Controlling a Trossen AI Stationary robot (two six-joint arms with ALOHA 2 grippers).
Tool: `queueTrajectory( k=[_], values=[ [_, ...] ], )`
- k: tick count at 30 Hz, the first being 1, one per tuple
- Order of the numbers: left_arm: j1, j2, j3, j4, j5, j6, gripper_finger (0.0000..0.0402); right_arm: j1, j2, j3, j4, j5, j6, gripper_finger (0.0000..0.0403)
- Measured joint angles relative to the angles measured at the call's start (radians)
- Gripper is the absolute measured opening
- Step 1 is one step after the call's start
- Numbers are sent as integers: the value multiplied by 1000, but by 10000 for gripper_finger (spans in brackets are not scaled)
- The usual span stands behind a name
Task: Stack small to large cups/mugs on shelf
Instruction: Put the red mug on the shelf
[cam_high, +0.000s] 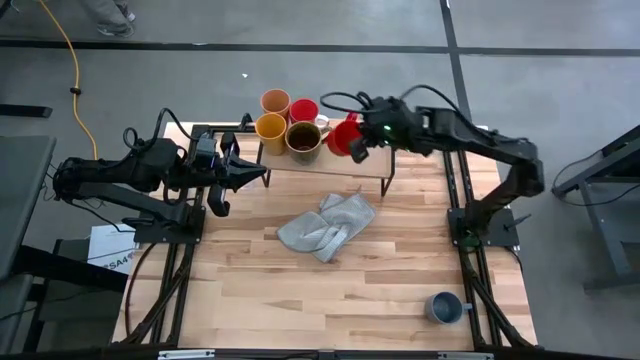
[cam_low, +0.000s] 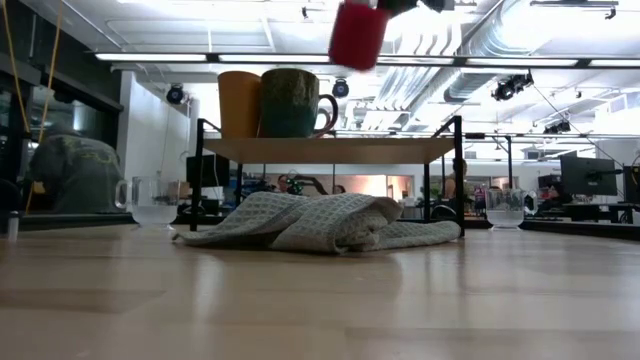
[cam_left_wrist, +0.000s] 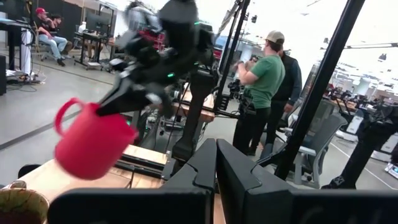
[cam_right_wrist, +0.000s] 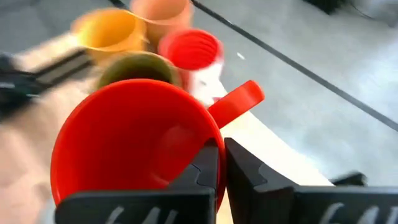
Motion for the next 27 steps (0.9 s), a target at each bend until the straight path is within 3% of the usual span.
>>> queueTrajectory(
  k=[16, 23, 27],
  values=[
    [0, 0, 0, -1, -2, 0, 1, -237, 202, 80, -137, 23, 220, 0],
    [0, 0, 0, -1, -2, -1, 1, -321, 268, 80, -143, -113, 379, 0],
    [0, 0, 0, -1, -2, -1, 1, -331, 306, 79, -110, -126, 419, 0]
  ],
)
